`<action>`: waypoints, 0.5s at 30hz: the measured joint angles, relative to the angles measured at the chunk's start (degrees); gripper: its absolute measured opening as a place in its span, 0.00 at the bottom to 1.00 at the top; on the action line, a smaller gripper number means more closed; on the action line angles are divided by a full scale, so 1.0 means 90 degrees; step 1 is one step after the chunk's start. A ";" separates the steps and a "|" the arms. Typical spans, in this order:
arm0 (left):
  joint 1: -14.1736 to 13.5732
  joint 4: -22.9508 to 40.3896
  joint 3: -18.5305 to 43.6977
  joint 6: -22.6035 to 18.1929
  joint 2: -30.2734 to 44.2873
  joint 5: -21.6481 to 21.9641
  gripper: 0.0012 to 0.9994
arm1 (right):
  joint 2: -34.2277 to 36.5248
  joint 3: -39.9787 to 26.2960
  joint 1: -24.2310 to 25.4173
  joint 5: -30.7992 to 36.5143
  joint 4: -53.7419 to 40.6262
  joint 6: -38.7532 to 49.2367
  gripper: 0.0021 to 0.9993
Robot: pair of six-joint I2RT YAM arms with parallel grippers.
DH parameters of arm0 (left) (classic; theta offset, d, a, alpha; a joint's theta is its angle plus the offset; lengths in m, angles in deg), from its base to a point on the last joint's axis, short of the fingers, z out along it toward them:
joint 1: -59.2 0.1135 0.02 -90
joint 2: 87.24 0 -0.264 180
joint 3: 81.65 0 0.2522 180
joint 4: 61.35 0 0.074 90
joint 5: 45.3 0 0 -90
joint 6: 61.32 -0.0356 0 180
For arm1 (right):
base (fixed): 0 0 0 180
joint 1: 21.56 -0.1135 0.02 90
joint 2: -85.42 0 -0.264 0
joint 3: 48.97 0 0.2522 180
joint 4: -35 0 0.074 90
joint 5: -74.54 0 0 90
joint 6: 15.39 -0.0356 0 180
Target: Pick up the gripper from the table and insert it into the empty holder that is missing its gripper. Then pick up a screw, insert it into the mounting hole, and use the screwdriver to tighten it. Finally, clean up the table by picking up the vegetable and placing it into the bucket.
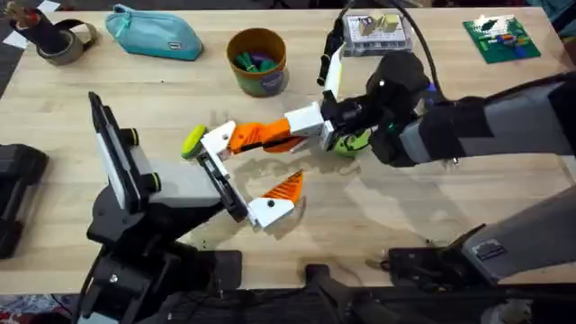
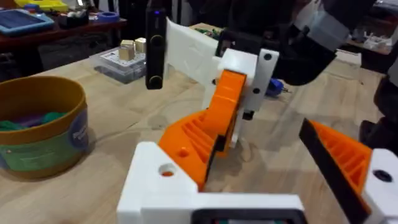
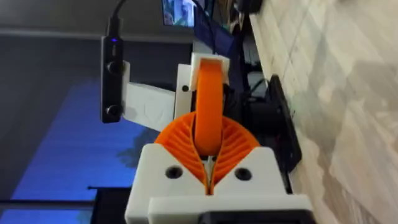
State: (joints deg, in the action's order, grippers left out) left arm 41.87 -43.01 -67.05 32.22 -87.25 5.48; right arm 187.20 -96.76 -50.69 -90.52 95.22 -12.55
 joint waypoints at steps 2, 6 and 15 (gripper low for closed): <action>-0.0007 0.0010 0.0002 0.0003 0.0000 -0.0084 0.99 | 0.0003 -0.0045 0.0066 -0.0165 -0.0192 -0.0007 0.02; -0.0045 0.0019 0.0005 0.0019 0.0000 -0.0265 0.99 | 0.0009 -0.0068 0.0175 -0.0413 -0.0282 0.0007 0.02; -0.0049 0.0036 0.0005 0.0019 0.0000 -0.0444 0.99 | 0.0009 -0.0093 0.0234 -0.0449 -0.0317 0.0064 0.02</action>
State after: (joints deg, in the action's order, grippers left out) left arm 41.44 -42.69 -67.01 32.39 -87.25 1.48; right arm 187.28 -97.60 -48.59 -94.56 92.37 -11.97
